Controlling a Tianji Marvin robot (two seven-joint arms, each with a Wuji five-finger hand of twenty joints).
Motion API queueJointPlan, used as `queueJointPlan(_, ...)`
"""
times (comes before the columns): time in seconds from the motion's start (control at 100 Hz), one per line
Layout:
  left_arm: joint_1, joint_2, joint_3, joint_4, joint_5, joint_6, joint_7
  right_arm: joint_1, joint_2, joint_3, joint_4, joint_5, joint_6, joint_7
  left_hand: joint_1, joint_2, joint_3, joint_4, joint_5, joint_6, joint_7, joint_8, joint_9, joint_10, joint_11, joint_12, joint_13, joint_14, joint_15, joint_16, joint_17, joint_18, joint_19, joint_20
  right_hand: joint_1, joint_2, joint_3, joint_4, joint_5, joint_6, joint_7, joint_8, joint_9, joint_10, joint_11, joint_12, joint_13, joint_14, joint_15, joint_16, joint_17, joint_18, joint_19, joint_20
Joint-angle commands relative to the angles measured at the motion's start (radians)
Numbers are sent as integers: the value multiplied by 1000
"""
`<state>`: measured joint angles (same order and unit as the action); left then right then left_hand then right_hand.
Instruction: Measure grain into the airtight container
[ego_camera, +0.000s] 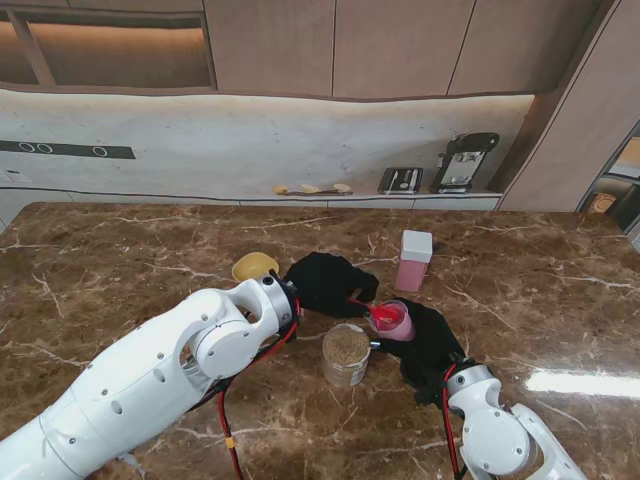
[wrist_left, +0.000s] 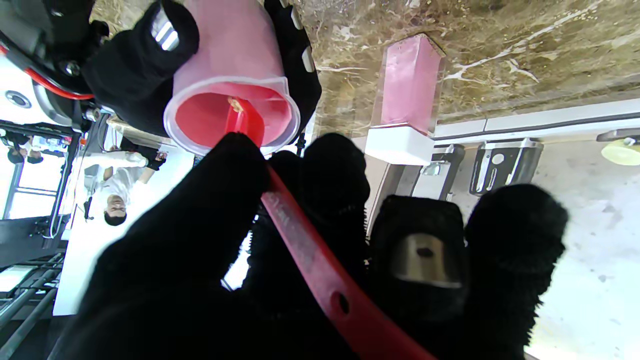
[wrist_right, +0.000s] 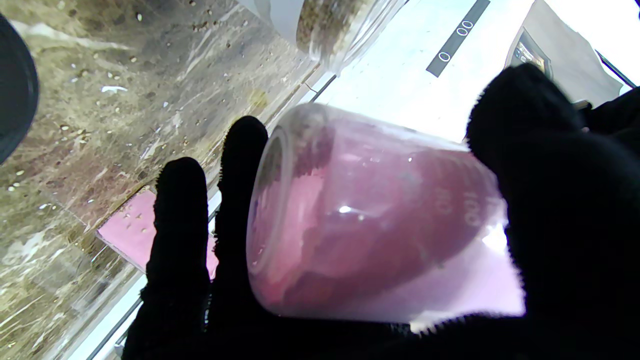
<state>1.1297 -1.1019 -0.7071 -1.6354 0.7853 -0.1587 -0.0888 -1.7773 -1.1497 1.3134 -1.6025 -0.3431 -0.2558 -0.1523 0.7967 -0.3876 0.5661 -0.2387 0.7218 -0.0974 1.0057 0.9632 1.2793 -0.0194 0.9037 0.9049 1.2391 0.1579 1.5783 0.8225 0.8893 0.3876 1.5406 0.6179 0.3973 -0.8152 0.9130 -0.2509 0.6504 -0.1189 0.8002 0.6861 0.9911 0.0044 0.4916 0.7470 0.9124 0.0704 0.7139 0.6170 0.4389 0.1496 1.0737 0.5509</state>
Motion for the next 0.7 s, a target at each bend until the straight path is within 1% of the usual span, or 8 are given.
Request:
queueJointPlan(0.0, -3, 3, 0, 6, 4, 4, -6, -5, -2, -1, 7, 6, 5, 14, 18, 24, 97, -1, 3, -168, 57, 36, 51, -27, 31, 17, 31, -17, 88, 7, 20, 9, 77, 3, 131, 155, 178, -40, 89, -121, 104, -1, 39, -58, 33, 0, 13, -45, 18, -9, -4, -10, -7, -6)
queueJointPlan(0.05, 0, 2, 0, 4, 4, 14, -3, -5, -2, -1, 7, 6, 5, 15, 24, 22, 98, 0, 4, -159, 54, 38, 50, -18, 32, 19, 31, -5, 88, 8, 13, 19, 77, 6, 131, 154, 178, -40, 89, -123, 104, -1, 39, -57, 33, 0, 14, -44, 19, -9, -4, -10, -7, -5)
queueJointPlan(0.14, 2, 6, 2, -3, 61, 31, 9, -4, -2, -1, 7, 6, 4, 15, 20, 26, 93, -1, 4, -160, 51, 39, 52, -27, 32, 20, 31, -16, 88, 8, 18, 11, 78, 7, 131, 154, 178, -40, 90, -122, 105, -1, 38, -56, 33, 0, 14, -44, 19, -9, -4, -10, -7, -5)
queueJointPlan(0.3, -4, 1, 4, 13, 46, -22, 39, -2, -1, 0, 8, 6, 3, 16, 17, 25, 95, -1, 0, -162, 51, 37, 51, -27, 31, 21, 31, -12, 89, 8, 19, 12, 77, 7, 131, 154, 179, -40, 89, -122, 104, -2, 39, -56, 33, 0, 13, -45, 18, -9, -4, -10, -7, -5)
queueJointPlan(0.35, -10, 2, 6, 16, 65, -34, 48, -2, -2, -1, 8, 6, 4, 15, 10, 27, 96, -2, -1, -172, 52, 37, 52, -38, 30, 21, 32, -25, 89, 7, 24, -5, 77, 6, 130, 154, 178, -41, 89, -123, 104, -2, 39, -57, 33, 0, 14, -45, 19, -9, -4, -9, -7, -5)
queueJointPlan(0.56, -14, 1, 9, 26, 70, -44, 57, -3, -2, 0, 9, 5, 3, 15, 14, 23, 102, -2, -1, -169, 56, 34, 51, -30, 31, 21, 31, -14, 90, 7, 17, 5, 76, 8, 131, 154, 179, -40, 89, -123, 104, -2, 40, -58, 33, 0, 14, -45, 18, -9, -4, -11, -7, -5)
queueJointPlan(0.63, -19, 5, 10, 27, 90, -61, 56, -4, -2, 0, 8, 6, 4, 15, 0, 32, 97, -5, -7, -187, 54, 37, 50, -52, 29, 22, 32, -37, 85, 5, 20, -18, 76, 6, 131, 153, 178, -41, 89, -122, 104, -2, 39, -57, 33, 0, 13, -44, 18, -9, -4, -10, -7, -5)
queueJointPlan(0.69, -10, -1, 7, 31, 64, -49, 61, -4, -2, 1, 8, 5, 4, 15, 5, 22, 107, -4, -1, -179, 56, 35, 52, -37, 30, 23, 31, -18, 87, 6, 18, -3, 76, 7, 131, 153, 179, -40, 89, -122, 104, -2, 39, -57, 33, 0, 14, -44, 19, -9, -4, -10, -7, -5)
